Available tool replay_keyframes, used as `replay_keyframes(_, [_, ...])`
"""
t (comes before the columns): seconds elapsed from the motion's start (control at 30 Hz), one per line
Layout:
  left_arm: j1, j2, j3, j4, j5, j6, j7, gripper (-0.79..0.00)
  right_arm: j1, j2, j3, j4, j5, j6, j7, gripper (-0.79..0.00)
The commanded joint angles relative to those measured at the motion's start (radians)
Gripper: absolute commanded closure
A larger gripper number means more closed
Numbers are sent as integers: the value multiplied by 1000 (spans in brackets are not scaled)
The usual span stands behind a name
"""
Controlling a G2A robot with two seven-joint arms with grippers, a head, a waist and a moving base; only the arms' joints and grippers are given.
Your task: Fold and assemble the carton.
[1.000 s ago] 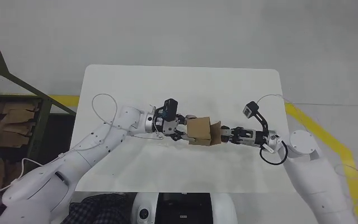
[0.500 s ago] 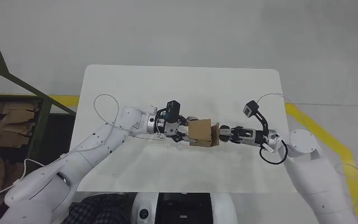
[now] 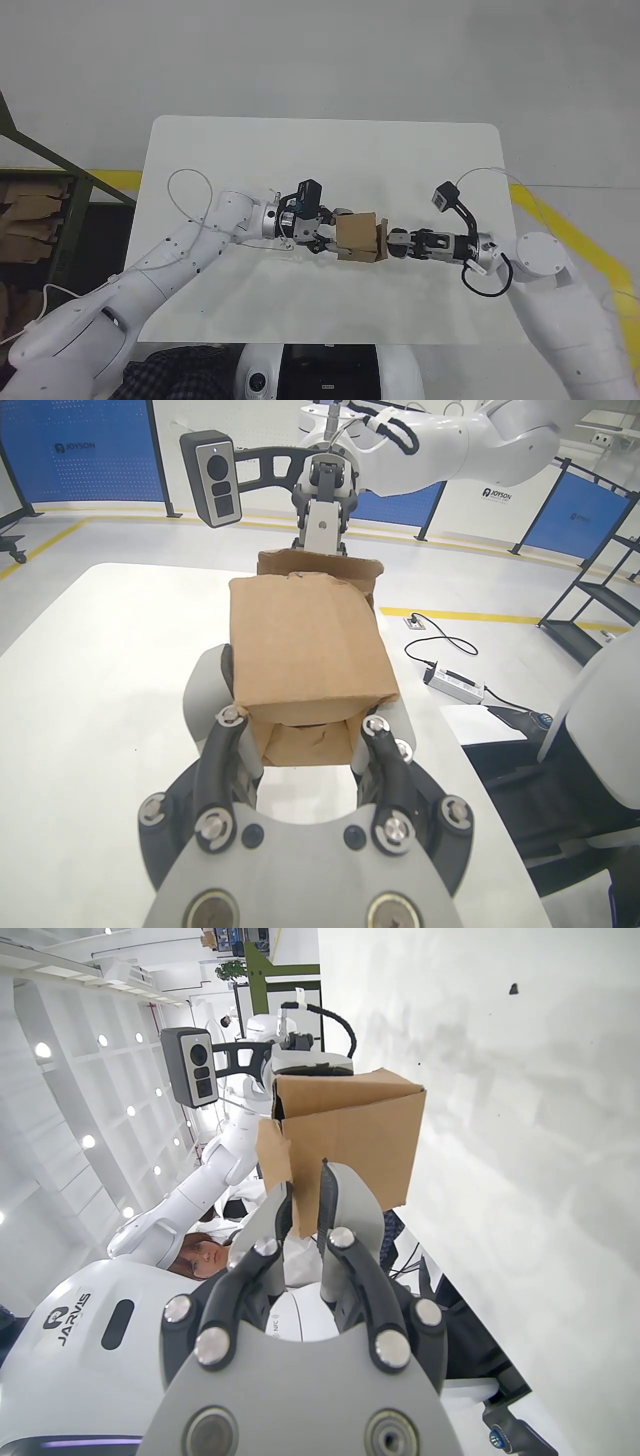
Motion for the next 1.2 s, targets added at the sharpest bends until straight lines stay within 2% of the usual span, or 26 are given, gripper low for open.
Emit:
replay_keyframes(0.0, [0, 0, 0, 1, 0, 0, 0, -329, -3, 1, 0, -8, -4, 0, -1, -117])
replay_keyframes(0.67, [15, 5, -19, -19, 23, 0, 16, -336, 3, 4, -11, -22, -20, 11, -20, -92])
replay_keyframes(1.17, [25, 3, -14, -37, 41, 0, 5, -332, 19, 4, -28, -26, -28, 17, -32, -9])
